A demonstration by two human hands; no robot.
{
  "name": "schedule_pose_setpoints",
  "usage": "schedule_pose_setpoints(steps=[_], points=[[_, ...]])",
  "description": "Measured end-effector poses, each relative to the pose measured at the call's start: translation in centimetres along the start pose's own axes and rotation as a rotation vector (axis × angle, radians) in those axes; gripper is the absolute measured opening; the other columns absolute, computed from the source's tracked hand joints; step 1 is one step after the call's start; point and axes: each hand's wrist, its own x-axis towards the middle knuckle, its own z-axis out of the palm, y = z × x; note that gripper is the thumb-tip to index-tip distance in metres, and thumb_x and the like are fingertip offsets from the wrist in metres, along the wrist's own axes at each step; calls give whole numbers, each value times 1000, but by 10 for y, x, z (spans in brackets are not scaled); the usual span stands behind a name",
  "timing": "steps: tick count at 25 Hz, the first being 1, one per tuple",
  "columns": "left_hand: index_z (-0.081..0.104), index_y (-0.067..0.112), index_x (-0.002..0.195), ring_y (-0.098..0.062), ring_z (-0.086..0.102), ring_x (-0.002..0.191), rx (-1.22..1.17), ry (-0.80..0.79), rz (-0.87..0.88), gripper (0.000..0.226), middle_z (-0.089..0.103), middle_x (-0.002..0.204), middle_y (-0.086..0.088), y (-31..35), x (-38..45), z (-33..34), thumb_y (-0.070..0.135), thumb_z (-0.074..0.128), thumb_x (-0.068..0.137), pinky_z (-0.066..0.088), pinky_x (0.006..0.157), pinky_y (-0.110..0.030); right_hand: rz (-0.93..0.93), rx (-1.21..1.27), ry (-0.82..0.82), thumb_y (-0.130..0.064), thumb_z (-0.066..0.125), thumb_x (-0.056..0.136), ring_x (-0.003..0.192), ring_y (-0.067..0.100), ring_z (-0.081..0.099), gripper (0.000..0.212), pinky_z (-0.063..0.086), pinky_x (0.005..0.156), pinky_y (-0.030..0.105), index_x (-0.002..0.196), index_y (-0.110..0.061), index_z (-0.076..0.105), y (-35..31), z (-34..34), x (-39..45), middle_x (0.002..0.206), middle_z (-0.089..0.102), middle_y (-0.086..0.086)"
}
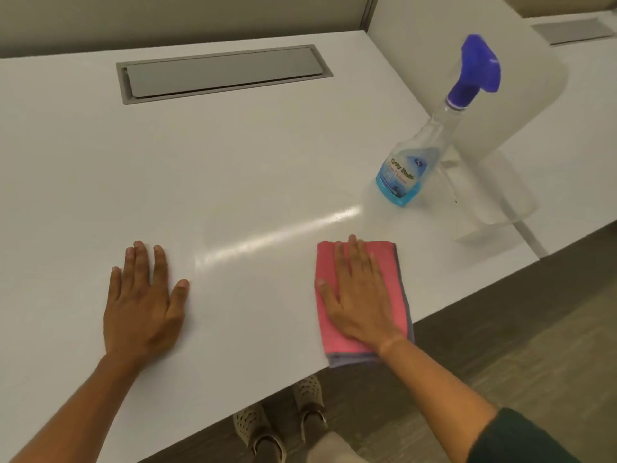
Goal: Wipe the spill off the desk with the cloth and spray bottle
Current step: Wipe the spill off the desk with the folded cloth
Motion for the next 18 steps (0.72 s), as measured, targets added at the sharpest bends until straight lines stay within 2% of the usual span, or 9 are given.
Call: schedule_pose_setpoints(steps=[2, 6, 11, 16, 18], points=[[4, 14, 155, -21, -7, 151, 10, 2, 0, 77, 0, 164, -13, 0, 1, 1, 57, 8, 92, -3, 122, -41, 132, 23, 14, -58, 15, 96, 151, 27, -7, 77, 0, 123, 44, 156, -12, -1, -2, -10, 32, 163, -4, 16], [3, 16, 155, -20, -7, 151, 17, -1, 4, 76, 0, 164, -12, -4, 0, 3, 58, 8, 92, -2, 122, -41, -103, 41, -56, -56, 15, 98, 151, 28, -6, 74, -5, 122, 41, 155, -12, -1, -9, -13, 26, 163, -4, 16], [6, 16, 155, -20, -5, 151, 7, 5, -2, 76, 3, 164, -13, -4, 0, 5, 59, 9, 93, 0, 122, -41, 222, 76, 73, -56, 15, 98, 150, 28, 1, 75, 0, 120, 41, 155, -7, 6, 21, 1, -27, 162, 3, 18], [5, 15, 155, -21, -5, 151, 16, 5, -22, 76, 2, 164, -13, -1, 0, 3, 58, 10, 93, -2, 121, -40, 311, 46, 65, -60, 23, 97, 150, 34, 2, 82, 8, 122, 48, 155, -6, 1, 58, -15, 15, 161, 5, 24], [5, 15, 155, -21, -5, 151, 15, 5, -20, 75, 2, 164, -14, 0, 1, 3, 57, 11, 93, -2, 121, -40, 230, 48, 70, -59, 25, 96, 150, 34, 2, 82, 7, 122, 48, 155, -7, 3, 40, -14, 39, 161, 5, 23]])
